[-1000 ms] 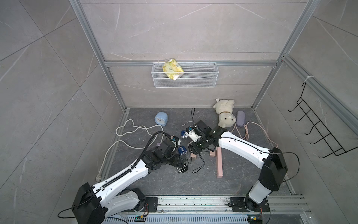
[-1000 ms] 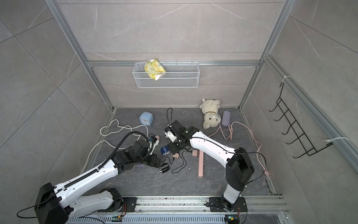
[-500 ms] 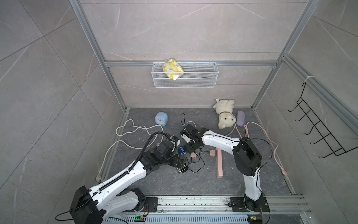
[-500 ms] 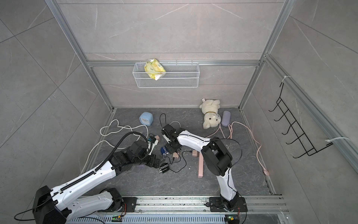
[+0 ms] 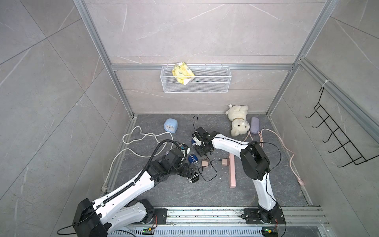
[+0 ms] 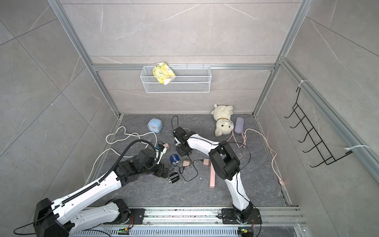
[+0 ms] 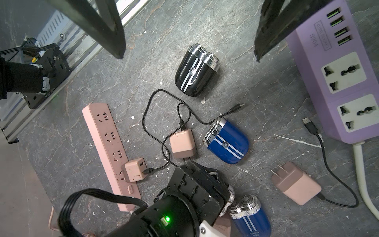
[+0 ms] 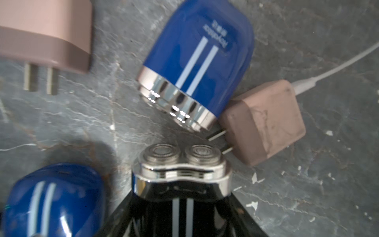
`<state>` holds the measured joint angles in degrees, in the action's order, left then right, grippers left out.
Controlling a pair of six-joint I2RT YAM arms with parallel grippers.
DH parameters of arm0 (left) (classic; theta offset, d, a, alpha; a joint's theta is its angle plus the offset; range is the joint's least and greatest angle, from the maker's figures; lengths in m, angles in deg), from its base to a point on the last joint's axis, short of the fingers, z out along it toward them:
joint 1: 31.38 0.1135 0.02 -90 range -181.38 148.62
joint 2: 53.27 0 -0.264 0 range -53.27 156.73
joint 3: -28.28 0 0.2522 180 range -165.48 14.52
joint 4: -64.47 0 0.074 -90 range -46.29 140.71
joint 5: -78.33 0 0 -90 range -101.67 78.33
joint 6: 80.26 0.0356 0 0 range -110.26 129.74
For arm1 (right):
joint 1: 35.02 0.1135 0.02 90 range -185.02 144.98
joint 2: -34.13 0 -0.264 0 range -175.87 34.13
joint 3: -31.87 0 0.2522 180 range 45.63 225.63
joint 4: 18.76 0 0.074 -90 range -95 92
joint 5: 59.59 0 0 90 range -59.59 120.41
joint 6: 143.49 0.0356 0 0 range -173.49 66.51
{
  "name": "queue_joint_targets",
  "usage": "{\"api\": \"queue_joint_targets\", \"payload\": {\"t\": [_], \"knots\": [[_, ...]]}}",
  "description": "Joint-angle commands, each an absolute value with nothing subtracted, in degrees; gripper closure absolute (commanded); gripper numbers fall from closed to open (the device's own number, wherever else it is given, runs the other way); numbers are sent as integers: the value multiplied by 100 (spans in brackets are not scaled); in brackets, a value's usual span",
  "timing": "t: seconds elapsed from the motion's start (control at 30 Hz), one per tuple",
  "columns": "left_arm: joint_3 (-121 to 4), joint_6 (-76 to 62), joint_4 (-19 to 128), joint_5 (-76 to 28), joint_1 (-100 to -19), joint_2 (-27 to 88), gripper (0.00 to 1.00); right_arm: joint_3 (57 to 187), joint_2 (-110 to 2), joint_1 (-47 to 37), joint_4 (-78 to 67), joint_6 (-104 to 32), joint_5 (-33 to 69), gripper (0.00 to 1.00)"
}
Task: Unplug the electric shaver
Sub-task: Place the electric shaver at the center of the board.
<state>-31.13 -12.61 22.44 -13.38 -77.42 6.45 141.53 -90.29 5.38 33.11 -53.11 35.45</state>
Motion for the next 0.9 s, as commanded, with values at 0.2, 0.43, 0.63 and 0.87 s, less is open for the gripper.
{"api": "queue_joint_targets", "payload": {"t": [0.2,0.43,0.63,0.87], "knots": [[-3259,-1263,2285,-1353,-7769,727,1,14024,-8984,535,3364,-5432,3593,45],[-3287,-1275,2333,-1386,-7779,829,1,13791,-8735,472,3092,-5244,3290,31],[-3307,-1294,2395,-1417,-7773,858,1,13523,-8401,295,2798,-4952,2869,27],[-3786,-1146,2181,-1242,-7765,1375,1,12748,-7395,-116,2421,-4355,2571,25]]}}
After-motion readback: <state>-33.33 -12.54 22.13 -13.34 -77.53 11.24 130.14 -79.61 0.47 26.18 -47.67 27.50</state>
